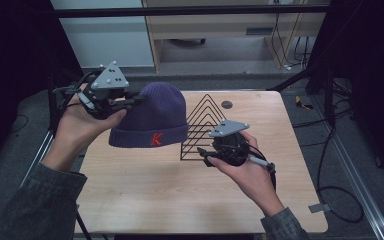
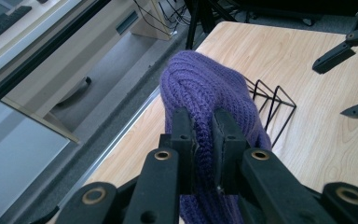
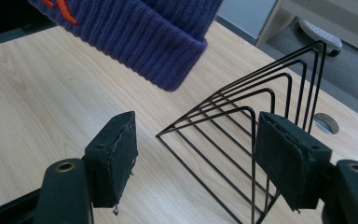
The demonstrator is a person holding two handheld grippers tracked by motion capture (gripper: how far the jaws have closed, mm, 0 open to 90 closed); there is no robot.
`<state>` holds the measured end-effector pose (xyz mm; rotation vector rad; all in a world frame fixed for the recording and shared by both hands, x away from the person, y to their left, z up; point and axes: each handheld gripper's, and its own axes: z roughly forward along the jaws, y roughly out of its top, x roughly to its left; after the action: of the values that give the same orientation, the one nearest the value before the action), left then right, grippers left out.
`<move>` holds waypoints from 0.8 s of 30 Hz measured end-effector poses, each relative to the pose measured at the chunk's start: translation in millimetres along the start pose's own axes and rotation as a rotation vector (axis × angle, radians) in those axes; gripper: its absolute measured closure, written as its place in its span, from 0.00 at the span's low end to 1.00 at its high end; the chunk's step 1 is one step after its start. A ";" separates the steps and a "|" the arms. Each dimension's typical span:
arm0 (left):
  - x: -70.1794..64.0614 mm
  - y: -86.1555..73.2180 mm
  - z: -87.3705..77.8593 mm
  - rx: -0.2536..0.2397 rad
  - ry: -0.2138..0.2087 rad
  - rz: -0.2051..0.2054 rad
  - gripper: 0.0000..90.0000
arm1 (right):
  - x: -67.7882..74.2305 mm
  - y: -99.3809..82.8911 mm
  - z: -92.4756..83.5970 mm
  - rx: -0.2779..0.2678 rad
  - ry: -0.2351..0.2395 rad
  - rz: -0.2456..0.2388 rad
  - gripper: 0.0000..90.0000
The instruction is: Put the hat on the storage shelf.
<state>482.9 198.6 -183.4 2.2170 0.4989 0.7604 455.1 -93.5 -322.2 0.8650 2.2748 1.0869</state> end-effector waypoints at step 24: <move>-14.9 23.1 -6.7 -0.071 -0.028 0.054 0.90 | -9.6 9.2 9.5 -0.036 0.051 0.012 0.32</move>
<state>470.2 178.7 -168.0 2.1799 0.3942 0.7625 471.0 -91.0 -318.9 0.8471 2.2873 1.1640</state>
